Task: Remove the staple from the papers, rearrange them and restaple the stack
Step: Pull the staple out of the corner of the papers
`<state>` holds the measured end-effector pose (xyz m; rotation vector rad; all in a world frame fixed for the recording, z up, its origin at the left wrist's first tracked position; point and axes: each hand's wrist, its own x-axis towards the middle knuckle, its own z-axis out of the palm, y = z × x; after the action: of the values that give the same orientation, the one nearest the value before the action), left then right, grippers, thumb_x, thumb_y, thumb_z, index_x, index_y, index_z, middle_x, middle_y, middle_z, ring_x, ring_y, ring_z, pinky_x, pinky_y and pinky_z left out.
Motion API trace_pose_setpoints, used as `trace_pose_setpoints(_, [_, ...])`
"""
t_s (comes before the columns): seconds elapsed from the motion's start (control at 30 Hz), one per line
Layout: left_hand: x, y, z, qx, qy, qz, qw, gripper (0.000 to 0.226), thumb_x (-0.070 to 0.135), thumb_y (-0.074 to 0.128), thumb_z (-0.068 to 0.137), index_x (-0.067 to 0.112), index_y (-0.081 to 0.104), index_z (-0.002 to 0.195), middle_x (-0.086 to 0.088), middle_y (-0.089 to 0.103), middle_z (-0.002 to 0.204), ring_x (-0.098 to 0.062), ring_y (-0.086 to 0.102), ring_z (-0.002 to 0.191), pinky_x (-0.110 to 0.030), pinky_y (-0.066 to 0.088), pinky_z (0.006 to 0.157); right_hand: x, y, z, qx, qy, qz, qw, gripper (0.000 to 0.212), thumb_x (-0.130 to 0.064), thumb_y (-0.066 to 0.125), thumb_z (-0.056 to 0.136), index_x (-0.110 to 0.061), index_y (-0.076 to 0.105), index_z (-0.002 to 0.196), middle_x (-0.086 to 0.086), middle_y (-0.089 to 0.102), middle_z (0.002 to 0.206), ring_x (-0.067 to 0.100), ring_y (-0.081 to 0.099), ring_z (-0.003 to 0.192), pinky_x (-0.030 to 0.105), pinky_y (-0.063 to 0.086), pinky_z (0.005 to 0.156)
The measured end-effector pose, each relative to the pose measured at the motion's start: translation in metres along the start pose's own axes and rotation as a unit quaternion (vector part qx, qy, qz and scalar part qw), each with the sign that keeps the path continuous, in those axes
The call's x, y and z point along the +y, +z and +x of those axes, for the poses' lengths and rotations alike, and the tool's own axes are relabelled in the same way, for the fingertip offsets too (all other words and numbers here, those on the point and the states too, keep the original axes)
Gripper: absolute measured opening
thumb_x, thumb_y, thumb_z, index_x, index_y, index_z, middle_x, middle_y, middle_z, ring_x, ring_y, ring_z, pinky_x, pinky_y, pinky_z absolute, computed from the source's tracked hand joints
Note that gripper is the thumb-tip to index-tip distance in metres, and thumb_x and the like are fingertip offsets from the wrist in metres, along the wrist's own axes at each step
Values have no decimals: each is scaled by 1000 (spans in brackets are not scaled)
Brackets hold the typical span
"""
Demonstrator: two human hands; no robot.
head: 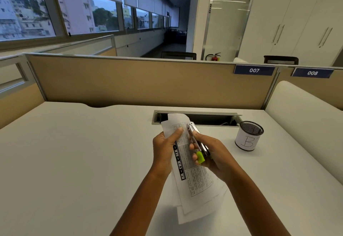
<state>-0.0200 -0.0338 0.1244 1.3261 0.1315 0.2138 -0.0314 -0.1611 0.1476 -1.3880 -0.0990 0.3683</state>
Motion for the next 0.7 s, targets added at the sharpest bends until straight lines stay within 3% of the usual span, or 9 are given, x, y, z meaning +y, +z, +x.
trace_pose_setpoints(0.07, [0, 1, 2, 26, -23, -21, 999, 7, 24, 57, 84, 18, 58, 88, -2, 65, 81, -17, 63, 68, -18, 54, 51, 2, 0, 0, 30, -9, -2, 1000, 29, -35, 43, 92, -12, 62, 92, -2, 65, 59, 8, 58, 44, 18, 50, 44])
trace_pose_setpoints(0.17, [0, 2, 3, 59, -64, -47, 995, 15, 24, 58, 84, 15, 57, 97, -8, 64, 92, -24, 63, 79, -28, 53, 61, 5, 4, 1, 110, -40, -143, 983, 25, -35, 54, 86, -12, 61, 95, 2, 64, 72, 9, 60, 47, 16, 51, 45])
trace_pose_setpoints(0.27, [0, 4, 3, 88, -114, -91, 985, 18, 21, 58, 84, 13, 55, 101, -12, 62, 104, -29, 61, 90, -37, 53, 70, 13, 11, 3, 137, -92, -299, 940, 37, -34, 69, 76, -13, 55, 103, 6, 62, 94, 17, 62, 71, 19, 54, 59])
trace_pose_setpoints(0.4, [-2, 9, 2, 103, -167, -67, 978, 39, 25, 59, 84, 6, 49, 116, -17, 55, 122, -37, 53, 111, -49, 46, 92, 22, 17, 4, 132, -128, -465, 866, 66, -44, 72, 71, -19, 45, 125, 5, 59, 125, 20, 59, 99, 23, 46, 80])
trace_pose_setpoints(0.47, [-2, 7, 2, 96, -183, -78, 975, 35, 23, 59, 84, 6, 51, 113, -19, 56, 122, -36, 54, 109, -47, 46, 93, 22, 15, 4, 123, -140, -518, 835, 65, -43, 70, 73, -22, 42, 128, 3, 59, 128, 21, 61, 104, 21, 46, 79])
trace_pose_setpoints(0.6, [0, -4, 5, 50, -191, -157, 968, 38, 9, 58, 83, 1, 49, 120, -18, 55, 118, -32, 56, 97, -39, 49, 82, 23, 7, 4, 126, -191, -605, 763, 50, -28, 62, 82, -24, 43, 128, 1, 63, 122, 20, 62, 94, 17, 42, 70])
trace_pose_setpoints(0.7, [-2, -10, 8, 30, -200, -176, 963, 26, 6, 58, 83, 7, 49, 108, -14, 54, 109, -32, 55, 97, -46, 47, 87, 24, -4, 5, 144, -222, -636, 725, 41, -24, 57, 86, -23, 47, 125, 3, 65, 114, 18, 60, 85, 8, 33, 56])
